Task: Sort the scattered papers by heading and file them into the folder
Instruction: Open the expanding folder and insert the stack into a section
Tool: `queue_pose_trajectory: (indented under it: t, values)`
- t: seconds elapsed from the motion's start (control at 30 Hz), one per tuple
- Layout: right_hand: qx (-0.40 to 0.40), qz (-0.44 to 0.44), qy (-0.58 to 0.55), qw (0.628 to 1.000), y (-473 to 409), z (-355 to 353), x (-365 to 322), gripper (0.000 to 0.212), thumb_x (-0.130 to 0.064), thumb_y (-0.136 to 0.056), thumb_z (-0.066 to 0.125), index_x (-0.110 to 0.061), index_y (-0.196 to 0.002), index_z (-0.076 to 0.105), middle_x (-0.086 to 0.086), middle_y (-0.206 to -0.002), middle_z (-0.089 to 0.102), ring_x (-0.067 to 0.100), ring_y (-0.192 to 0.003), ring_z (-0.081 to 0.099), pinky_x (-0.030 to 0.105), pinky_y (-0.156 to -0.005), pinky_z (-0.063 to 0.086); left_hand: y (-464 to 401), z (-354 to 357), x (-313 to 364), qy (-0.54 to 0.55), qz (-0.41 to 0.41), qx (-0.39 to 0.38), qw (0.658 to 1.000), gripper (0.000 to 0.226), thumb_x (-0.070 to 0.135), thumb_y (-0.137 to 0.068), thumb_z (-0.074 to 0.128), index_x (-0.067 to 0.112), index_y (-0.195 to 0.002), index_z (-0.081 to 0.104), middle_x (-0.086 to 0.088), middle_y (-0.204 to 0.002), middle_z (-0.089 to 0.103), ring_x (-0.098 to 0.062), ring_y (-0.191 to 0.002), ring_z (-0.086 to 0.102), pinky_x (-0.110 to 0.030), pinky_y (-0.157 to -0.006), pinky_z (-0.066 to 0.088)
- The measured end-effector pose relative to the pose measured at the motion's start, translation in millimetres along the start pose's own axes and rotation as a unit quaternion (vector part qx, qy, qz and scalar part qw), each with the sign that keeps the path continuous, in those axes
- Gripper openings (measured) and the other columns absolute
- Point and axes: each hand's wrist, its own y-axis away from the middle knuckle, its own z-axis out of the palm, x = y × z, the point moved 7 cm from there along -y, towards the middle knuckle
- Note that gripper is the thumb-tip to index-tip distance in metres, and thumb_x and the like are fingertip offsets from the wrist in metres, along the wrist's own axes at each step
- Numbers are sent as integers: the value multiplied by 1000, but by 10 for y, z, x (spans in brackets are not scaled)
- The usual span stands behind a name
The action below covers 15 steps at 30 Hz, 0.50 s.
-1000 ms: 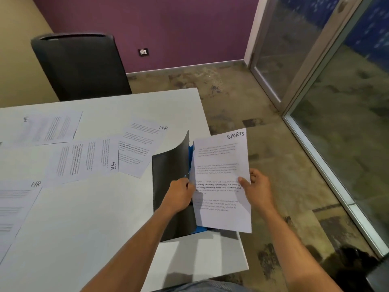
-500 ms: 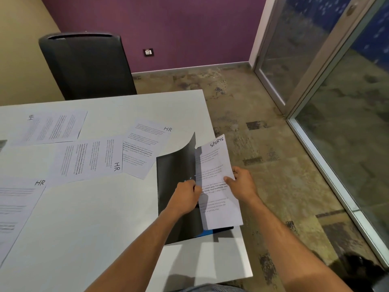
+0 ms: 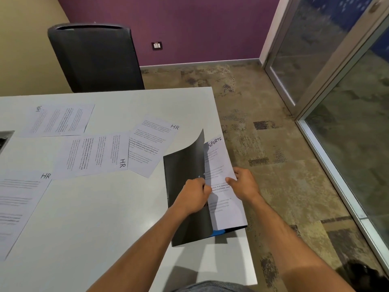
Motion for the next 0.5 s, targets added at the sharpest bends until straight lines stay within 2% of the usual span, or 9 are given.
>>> queue_pose_trajectory:
  t: [0.07,0.17,0.23,0.3,0.4,0.43,0.5]
  values:
    - [-10,-1,0,1000,-20,-20,-12,31,-13,-94,65,-7,-124,63,6,-121,69,20,-96,69,24,-70,55,-11,5,40,-6,6,-7,1000,23,36,-101,45,17,-96,55,2,-118,65,-22,-86,68,-35,-74,61]
    - [-1,-9,18,1000,-62,28,-52,30,-14,-94,64,-8,-123,64,7,-121,69,22,-100,67,31,-80,57,-43,15,66,-20,12,-19,1000,23,36,-101,45,16,-97,56,2,-122,64,-21,-84,68,-31,-74,61]
    - [13,-9,25,1000,-65,69,-84,31,-14,-95,62,-9,-126,63,7,-123,67,24,-106,63,29,-85,53,-58,22,66,-26,16,-26,999,23,36,-101,46,16,-97,56,3,-125,63,-20,-81,68,-27,-72,59]
    - [23,-15,33,999,-56,116,-116,32,-11,-96,60,-8,-128,61,9,-124,65,26,-107,61,25,-83,50,-72,23,71,-36,20,-26,999,22,35,-101,45,16,-95,56,4,-123,64,-19,-77,67,-23,-67,56]
    - [23,-45,60,997,-15,221,-216,34,-6,-96,59,-2,-130,57,14,-125,63,27,-107,63,20,-82,46,-112,17,71,-75,23,-7,997,24,29,-101,43,17,-83,55,-2,-92,67,-18,-67,64,-15,-57,46]
    - [20,-49,69,996,-5,269,-232,35,-7,-96,59,0,-131,56,16,-128,61,28,-111,61,23,-86,48,-123,14,73,-83,23,0,996,26,26,-101,43,17,-80,54,-2,-78,62,-17,-63,61,-14,-56,41]
    - [10,-44,76,996,5,364,-234,36,-9,-96,60,1,-130,54,18,-135,56,31,-120,57,33,-98,49,-135,10,87,-89,23,11,996,26,23,-100,43,15,-79,55,2,-66,52,-14,-57,55,-13,-55,37]
